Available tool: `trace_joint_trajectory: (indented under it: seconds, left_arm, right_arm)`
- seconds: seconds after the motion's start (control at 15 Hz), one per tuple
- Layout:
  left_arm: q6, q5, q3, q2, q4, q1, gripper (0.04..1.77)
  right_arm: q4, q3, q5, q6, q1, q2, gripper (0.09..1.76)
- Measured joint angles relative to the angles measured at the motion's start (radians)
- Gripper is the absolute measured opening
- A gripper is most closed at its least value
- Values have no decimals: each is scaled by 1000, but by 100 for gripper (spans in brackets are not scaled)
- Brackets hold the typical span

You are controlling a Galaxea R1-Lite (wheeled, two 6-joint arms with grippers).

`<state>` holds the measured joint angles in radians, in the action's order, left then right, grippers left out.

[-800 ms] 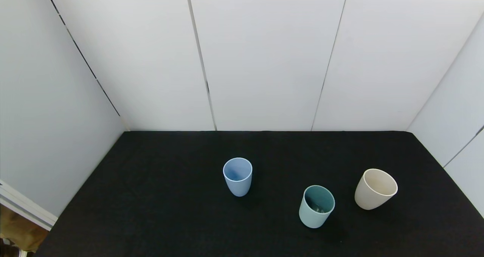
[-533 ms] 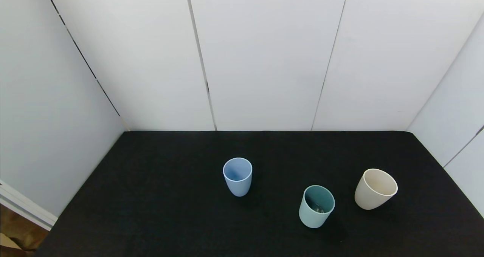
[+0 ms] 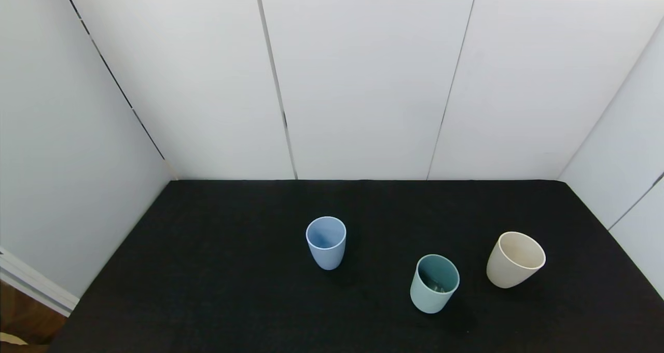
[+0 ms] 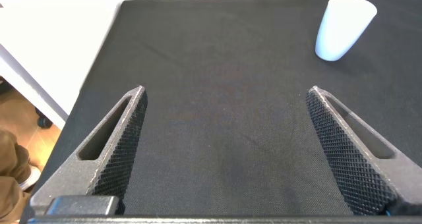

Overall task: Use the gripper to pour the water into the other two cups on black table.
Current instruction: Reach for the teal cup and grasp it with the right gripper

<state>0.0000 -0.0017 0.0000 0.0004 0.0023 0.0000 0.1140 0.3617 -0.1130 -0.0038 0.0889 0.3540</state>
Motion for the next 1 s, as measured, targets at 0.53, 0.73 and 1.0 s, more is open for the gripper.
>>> trace_joint_trajectory:
  seconds: [0.53, 0.73, 1.0]
  left_arm:
    - [0, 0, 0, 0, 0, 0, 172]
    - [0, 0, 0, 0, -1, 0, 172]
    - [0, 0, 0, 0, 0, 0, 172]
  right_arm:
    - [-157, 67, -38, -1, 184, 450, 171]
    - [-222, 58, -35, 3, 245, 609, 171]
    - [-420, 10, -29, 7, 295, 795, 171]
